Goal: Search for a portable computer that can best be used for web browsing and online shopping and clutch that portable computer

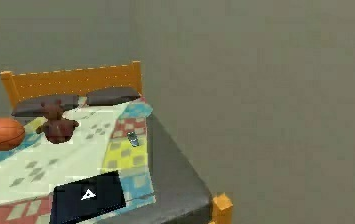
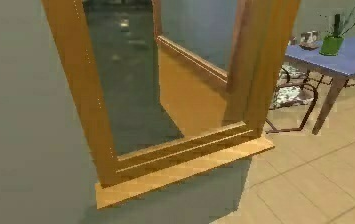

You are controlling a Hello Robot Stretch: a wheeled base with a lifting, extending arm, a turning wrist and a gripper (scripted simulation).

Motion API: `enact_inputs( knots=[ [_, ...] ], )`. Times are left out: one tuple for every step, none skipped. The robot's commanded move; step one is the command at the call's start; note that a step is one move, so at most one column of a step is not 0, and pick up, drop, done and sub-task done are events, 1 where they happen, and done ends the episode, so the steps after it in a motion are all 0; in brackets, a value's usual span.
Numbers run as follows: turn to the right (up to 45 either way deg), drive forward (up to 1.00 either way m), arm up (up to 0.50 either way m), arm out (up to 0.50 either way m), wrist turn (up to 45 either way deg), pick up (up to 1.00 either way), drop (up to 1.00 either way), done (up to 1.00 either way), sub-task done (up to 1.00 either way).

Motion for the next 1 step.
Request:
enact_inputs(
  knots=[
    [-45.0,0.00,0.00,0.00,0.0,0.00,0.00,0.00,0.00]
  ],
)
